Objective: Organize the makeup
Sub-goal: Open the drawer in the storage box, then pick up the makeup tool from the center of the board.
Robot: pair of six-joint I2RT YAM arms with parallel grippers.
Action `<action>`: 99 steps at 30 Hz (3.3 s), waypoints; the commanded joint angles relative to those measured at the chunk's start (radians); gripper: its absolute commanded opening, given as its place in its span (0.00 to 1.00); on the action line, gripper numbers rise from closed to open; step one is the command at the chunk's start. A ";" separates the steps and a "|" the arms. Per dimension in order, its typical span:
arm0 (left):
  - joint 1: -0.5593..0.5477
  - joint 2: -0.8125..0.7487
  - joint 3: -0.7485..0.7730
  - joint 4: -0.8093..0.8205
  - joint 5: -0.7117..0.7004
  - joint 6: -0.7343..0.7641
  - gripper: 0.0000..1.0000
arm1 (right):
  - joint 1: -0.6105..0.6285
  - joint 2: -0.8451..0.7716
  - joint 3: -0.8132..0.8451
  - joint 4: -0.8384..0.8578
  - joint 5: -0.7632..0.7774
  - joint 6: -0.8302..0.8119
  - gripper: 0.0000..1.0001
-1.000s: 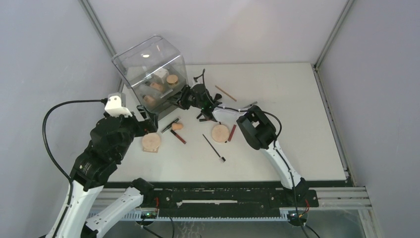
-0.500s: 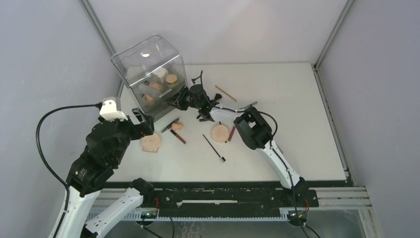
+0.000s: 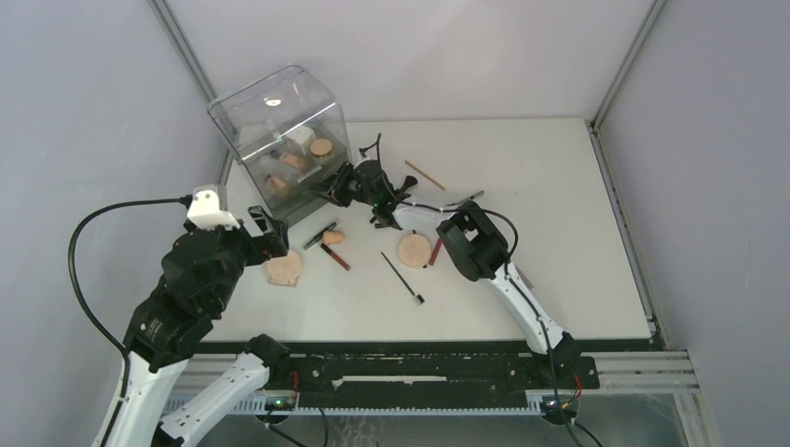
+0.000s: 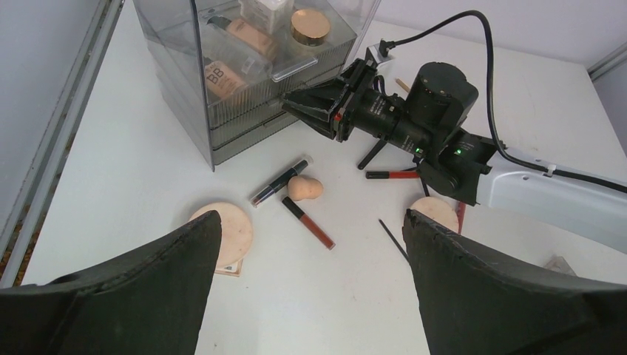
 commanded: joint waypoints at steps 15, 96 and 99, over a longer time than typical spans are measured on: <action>0.002 -0.014 -0.038 0.019 -0.006 -0.003 0.96 | -0.008 0.017 0.038 0.250 0.077 0.071 0.28; -0.169 0.186 -0.294 -0.036 -0.053 -0.264 0.94 | -0.183 -1.216 -1.221 -0.443 0.126 -0.667 0.72; -0.173 0.187 -0.313 -0.008 -0.068 -0.264 0.95 | -0.190 -1.135 -1.164 -0.449 0.087 -0.707 0.72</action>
